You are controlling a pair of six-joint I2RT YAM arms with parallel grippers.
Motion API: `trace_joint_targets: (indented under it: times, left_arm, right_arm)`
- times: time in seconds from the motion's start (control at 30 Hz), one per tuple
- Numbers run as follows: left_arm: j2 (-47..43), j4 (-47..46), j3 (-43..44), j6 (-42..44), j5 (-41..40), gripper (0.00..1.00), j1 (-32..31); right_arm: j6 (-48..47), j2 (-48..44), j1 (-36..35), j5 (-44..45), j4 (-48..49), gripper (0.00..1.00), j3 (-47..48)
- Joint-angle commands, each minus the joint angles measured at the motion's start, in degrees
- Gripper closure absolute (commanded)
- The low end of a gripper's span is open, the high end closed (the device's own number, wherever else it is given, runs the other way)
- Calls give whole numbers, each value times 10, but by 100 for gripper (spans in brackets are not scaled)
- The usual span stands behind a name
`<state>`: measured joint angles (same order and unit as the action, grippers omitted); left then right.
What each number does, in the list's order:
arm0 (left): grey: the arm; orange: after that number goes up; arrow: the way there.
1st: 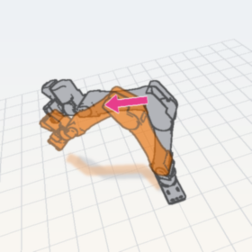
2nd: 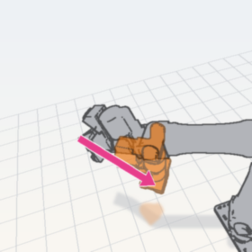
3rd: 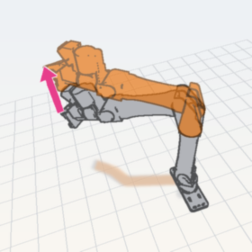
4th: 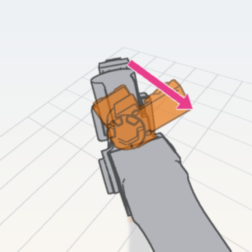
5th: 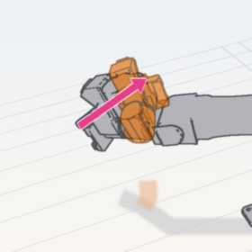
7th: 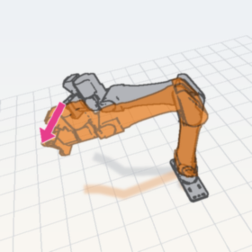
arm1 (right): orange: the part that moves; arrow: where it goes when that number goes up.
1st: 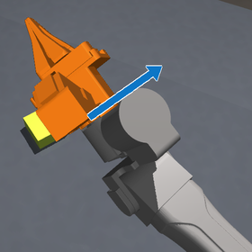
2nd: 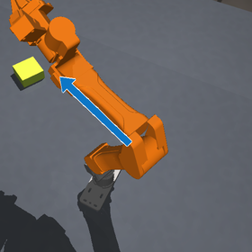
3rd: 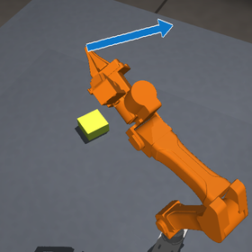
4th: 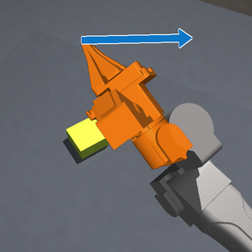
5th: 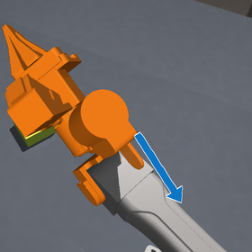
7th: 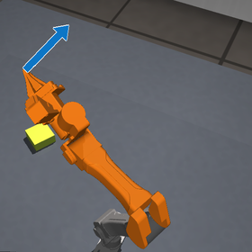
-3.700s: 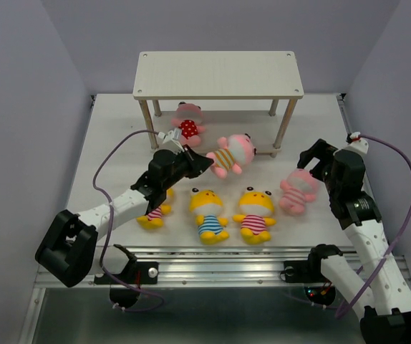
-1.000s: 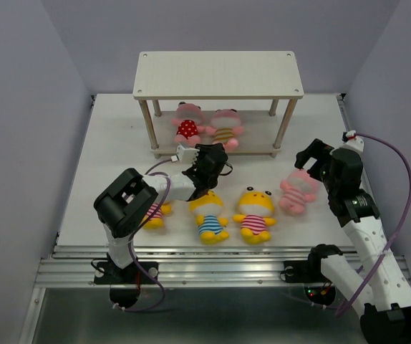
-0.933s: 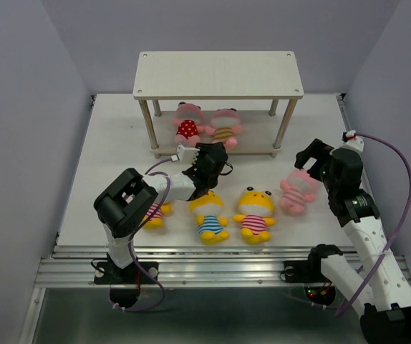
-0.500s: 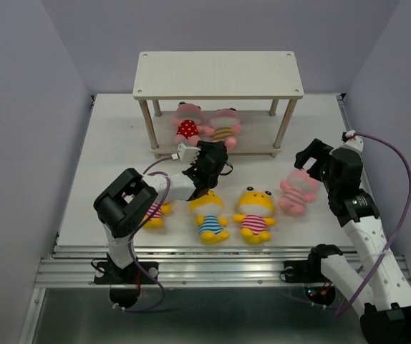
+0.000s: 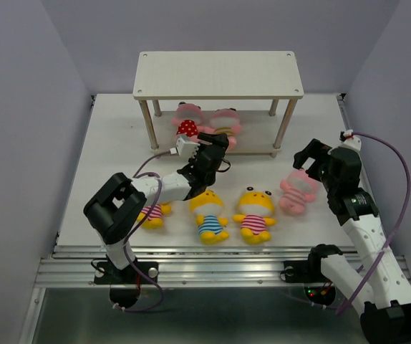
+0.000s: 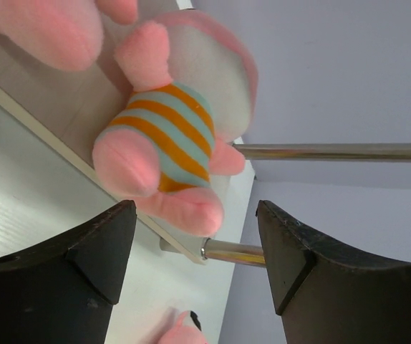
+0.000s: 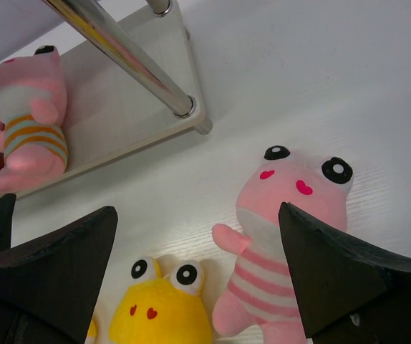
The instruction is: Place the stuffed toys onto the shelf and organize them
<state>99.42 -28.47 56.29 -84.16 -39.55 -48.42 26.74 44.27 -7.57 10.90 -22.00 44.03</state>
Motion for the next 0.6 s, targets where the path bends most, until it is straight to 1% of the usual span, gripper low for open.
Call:
trace_joint_targets:
  times: [0.0,0.07,0.2,0.23,0.27,0.33,0.37,0.43,0.47,0.5,0.53,0.57]
  left_arm:
    - [-52,-2,-1,33,3,21,-4]
    - [-65,-2,-4,43,11,20,-4]
    - [-95,3,-10,74,41,11,-4]
    - [-115,5,-15,83,56,4,-4]
    - [-127,20,-18,99,60,1,-4]
    - [-151,45,-23,107,73,1,-6]
    - [-181,72,-35,111,72,1,-8]
    - [-215,94,-53,111,73,1,-9]
    - [-257,110,-78,110,72,1,-10]
    - [-279,120,-89,109,71,1,-11]
    - [-323,134,-109,109,69,1,-11]
    - [-345,168,-119,111,68,1,-12]
  right_arm:
    - [-10,0,0,-11,28,0,7]
    - [-10,2,0,-10,28,0,7]
    - [4,6,0,3,19,0,10]
    - [9,7,0,9,14,0,14]
    - [16,6,0,12,7,0,17]
    - [30,4,0,34,-10,0,18]
    - [46,-1,0,40,-27,0,18]
    - [62,-4,0,52,-52,0,24]
    - [69,-4,0,58,-69,0,32]
    - [85,-2,0,60,-107,0,37]
    - [92,0,0,65,-128,0,42]
    - [109,9,0,65,-177,0,55]
